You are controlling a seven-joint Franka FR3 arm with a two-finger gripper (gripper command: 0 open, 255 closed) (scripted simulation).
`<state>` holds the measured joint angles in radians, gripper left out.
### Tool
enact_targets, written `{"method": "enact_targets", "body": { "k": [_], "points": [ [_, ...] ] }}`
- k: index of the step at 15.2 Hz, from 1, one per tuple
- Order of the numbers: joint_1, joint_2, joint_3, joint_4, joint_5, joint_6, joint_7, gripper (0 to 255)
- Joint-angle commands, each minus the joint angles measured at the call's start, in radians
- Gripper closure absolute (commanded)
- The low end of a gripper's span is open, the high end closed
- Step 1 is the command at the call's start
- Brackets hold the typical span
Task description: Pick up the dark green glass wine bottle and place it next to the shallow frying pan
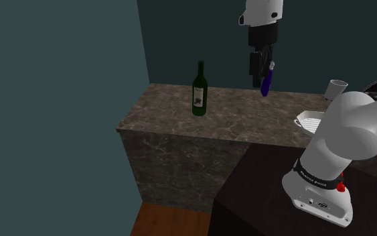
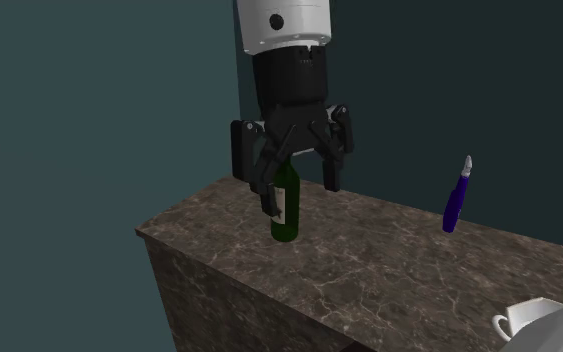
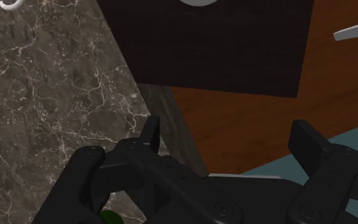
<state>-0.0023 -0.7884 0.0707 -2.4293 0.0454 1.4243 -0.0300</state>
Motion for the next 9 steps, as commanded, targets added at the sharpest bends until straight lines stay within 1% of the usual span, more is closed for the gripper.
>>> {"method": "enact_targets", "body": {
  "k": [1,9],
  "points": [
    [0.000,0.000,0.000,0.000,0.000,0.000,0.000,0],
    [-0.051,0.218,-0.057,0.068,-0.062,0.233,-0.047,0]
  ]
}}
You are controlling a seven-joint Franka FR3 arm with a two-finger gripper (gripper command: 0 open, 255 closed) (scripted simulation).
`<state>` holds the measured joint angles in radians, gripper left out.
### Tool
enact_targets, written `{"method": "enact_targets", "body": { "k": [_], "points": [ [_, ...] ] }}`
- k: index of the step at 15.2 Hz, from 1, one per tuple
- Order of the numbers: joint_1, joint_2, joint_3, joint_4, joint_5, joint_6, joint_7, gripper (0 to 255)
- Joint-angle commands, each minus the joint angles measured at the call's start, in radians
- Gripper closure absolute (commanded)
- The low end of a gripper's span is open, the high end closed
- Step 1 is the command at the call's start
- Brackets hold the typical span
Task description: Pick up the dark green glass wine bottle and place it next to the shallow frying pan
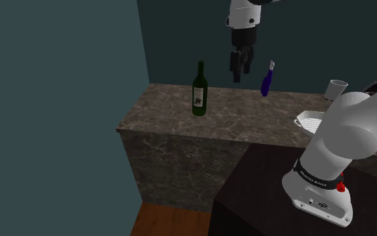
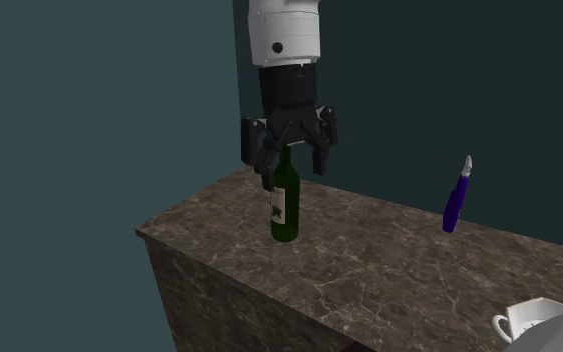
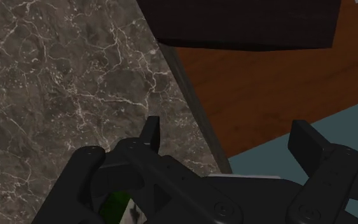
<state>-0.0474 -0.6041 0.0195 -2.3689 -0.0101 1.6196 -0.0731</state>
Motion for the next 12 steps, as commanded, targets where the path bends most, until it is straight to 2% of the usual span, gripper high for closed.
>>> {"method": "enact_targets", "body": {
  "k": [1,12],
  "points": [
    [-0.011,0.062,-0.013,0.022,-0.012,0.063,-0.009,0],
    [-0.059,0.390,-0.084,0.245,-0.036,0.286,-0.065,0]
  ]
}}
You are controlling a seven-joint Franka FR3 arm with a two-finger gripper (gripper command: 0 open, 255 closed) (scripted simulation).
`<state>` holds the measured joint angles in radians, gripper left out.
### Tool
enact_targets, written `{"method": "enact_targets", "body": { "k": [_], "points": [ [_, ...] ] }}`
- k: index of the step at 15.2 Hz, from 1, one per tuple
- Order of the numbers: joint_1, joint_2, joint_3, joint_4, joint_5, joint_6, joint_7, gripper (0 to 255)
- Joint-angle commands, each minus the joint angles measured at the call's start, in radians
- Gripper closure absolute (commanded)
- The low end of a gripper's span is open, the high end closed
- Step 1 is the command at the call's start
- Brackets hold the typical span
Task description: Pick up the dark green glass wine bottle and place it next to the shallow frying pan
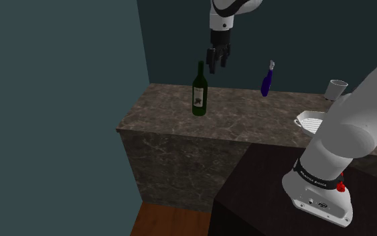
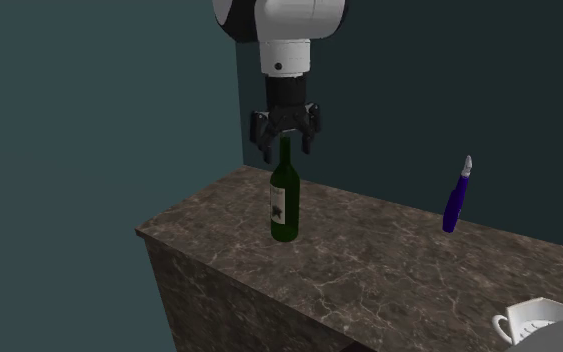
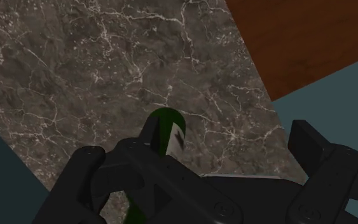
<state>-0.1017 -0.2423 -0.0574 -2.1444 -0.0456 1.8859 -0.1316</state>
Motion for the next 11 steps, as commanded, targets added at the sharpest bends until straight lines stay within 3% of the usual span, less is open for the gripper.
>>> {"method": "enact_targets", "body": {
  "k": [1,11],
  "points": [
    [-0.008,0.058,-0.013,0.047,0.001,0.034,-0.012,0],
    [-0.051,0.362,-0.060,0.370,0.044,0.119,-0.072,0]
  ]
}}
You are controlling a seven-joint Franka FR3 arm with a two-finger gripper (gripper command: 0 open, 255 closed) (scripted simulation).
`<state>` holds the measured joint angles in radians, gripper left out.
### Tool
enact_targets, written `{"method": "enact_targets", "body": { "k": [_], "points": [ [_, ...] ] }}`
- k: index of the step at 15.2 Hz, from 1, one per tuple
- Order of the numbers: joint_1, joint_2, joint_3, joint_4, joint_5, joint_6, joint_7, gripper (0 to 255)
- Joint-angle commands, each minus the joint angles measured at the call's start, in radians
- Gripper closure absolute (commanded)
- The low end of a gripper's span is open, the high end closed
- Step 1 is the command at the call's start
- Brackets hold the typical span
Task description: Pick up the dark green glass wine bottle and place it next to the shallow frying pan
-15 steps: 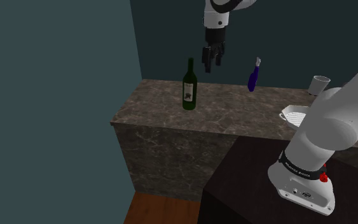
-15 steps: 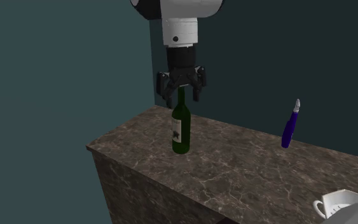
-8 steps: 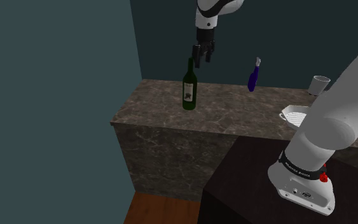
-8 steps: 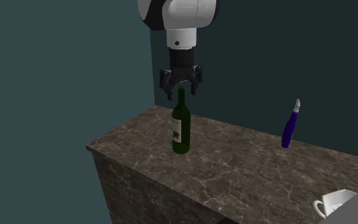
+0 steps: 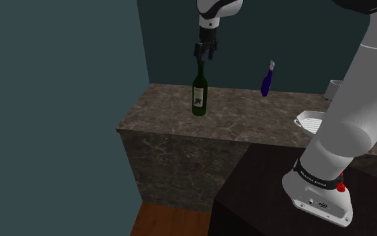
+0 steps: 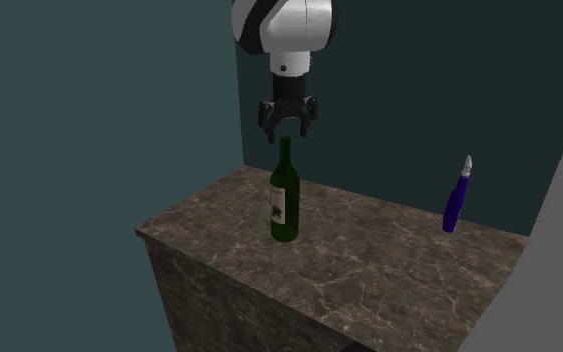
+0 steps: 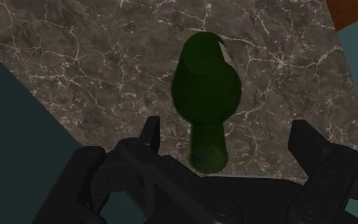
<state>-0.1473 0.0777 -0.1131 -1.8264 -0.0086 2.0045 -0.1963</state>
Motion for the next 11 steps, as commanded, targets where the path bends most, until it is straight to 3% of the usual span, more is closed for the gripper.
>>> {"method": "enact_targets", "body": {
  "k": [1,11],
  "points": [
    [-0.005,0.046,-0.004,0.044,0.008,0.013,-0.007,0],
    [-0.007,0.075,-0.004,-0.006,0.012,0.092,-0.010,0]
  ]
}}
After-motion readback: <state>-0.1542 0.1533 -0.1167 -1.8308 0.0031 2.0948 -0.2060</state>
